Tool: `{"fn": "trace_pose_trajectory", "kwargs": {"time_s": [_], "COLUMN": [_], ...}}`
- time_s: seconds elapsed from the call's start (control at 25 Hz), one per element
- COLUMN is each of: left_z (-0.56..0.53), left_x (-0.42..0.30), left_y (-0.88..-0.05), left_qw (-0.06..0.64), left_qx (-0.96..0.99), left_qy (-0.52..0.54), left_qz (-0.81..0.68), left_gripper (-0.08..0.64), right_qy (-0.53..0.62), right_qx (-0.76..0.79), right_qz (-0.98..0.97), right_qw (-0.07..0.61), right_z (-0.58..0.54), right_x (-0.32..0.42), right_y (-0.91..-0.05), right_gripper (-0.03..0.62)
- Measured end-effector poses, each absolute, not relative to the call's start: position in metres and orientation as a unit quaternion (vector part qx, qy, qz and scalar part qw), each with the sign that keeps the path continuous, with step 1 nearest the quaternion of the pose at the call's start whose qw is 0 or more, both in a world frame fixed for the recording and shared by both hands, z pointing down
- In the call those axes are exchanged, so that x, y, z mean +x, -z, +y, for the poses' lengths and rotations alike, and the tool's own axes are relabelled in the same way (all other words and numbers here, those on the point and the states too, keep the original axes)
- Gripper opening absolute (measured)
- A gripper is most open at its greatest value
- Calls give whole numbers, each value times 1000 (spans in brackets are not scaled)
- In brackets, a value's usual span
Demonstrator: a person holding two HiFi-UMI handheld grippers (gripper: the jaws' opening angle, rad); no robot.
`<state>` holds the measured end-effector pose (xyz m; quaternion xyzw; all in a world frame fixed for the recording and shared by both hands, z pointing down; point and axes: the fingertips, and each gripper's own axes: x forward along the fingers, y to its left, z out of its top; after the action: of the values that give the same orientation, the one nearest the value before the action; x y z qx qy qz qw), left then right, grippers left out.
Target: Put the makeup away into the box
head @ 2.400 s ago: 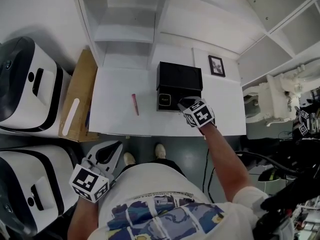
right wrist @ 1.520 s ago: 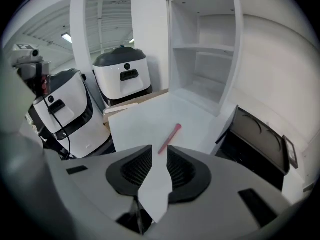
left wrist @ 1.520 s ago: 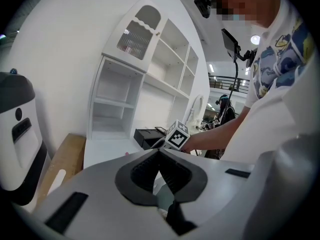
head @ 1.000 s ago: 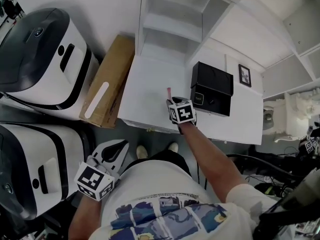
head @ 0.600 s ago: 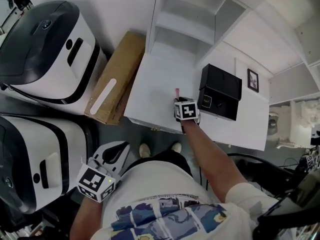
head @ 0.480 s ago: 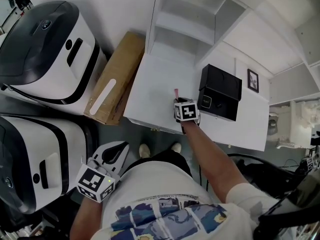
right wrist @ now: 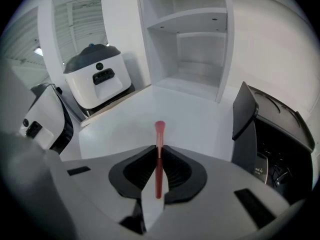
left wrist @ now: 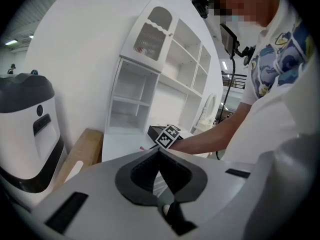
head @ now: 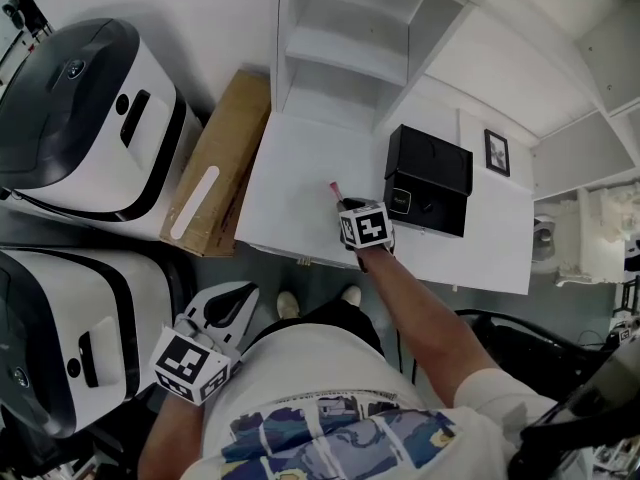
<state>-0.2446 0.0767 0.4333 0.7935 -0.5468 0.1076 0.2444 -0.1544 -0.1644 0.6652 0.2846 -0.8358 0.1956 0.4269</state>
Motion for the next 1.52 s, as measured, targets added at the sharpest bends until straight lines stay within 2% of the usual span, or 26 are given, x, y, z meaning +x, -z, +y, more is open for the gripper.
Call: {"fn": "trace_pose_trajectory", "kwargs": {"time_s": [0.32,0.64,1.08,1.52], "left_z": [53,22,-8,-25], "left_x": [-214,-166,-115,-107], "left_y": [-428,-422,-416,-415], "left_qw": [230,216,210,218], "left_qx": [821,855,874,862], "left_qy": [-113,-112,-111,-114], "left_qz": [-510,-458,-425,-442], "left_gripper": [14,14,14,14], "right_qy": [-215,-215,-222,-225], "right_qx": [266,314,390,405], "right_qz": [-862,-855,-808,-770], "right_qw": [374,353,382,439], "right_z": [-159,-184,-228,-263], "right_x": [-143,-70,58,106], "right_y": [-618,-583,-595,-622], "right_gripper": [61,61,61,61]}}
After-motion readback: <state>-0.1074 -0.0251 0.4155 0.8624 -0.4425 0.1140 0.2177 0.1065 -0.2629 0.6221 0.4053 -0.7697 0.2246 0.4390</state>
